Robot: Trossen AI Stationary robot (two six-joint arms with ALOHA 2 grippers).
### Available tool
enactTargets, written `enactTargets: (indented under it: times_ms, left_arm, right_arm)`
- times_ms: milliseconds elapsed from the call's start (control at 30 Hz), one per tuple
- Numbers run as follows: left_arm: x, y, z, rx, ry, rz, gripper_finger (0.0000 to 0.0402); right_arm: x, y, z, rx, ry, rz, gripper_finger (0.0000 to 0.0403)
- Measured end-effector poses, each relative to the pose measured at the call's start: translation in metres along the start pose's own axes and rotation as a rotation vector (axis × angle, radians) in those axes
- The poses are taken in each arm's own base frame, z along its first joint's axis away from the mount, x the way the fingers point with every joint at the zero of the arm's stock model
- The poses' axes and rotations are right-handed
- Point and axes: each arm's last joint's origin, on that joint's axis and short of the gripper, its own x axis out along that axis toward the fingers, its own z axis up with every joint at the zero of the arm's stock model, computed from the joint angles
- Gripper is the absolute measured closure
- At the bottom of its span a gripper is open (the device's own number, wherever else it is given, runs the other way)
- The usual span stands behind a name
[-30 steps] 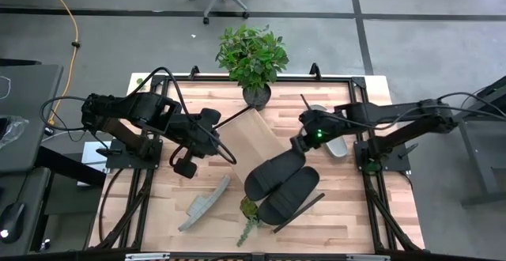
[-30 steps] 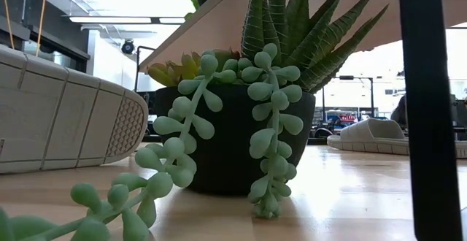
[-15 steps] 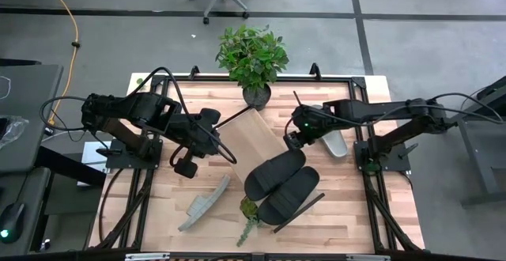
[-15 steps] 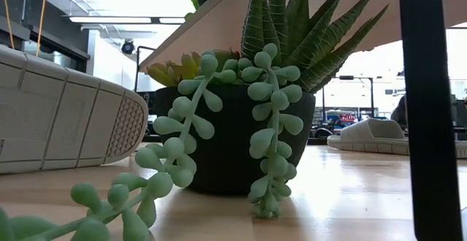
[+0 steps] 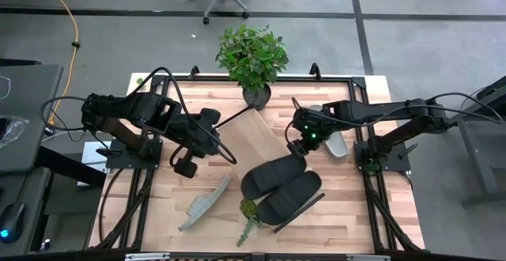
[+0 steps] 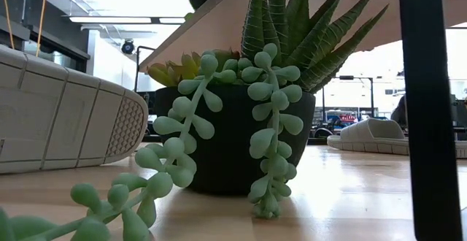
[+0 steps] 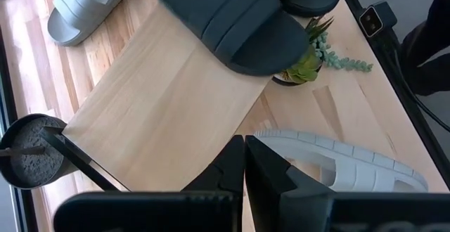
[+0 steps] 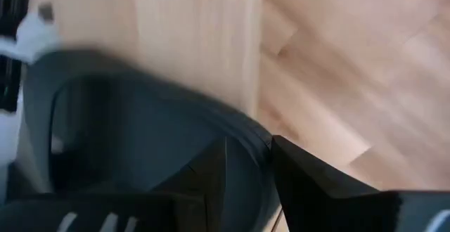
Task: Pick and place slides into the shelf
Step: Put the black slide on the shelf
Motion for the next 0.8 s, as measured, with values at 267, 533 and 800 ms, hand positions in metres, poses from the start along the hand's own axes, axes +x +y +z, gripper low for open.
enactTargets:
  times_ms: [267,533,800]
  left_arm:
    - [0.000,0.000,0.000,0.005,0.003,-0.001,0.0399]
    - [0.000,0.000,0.000,0.017,0.003,-0.001,0.0399]
    - [0.000,0.000,0.000,0.019,0.004,0.007,0.0399]
  right_arm:
    - [0.001,0.001,-0.006,-0.012,0.004,-0.028,0.0300]
    - [-0.002,0.005,0.011,-0.026,-0.133,0.035,0.0300]
    - [-0.006,0.020,0.021,-0.094,-0.230,0.194,0.0300]
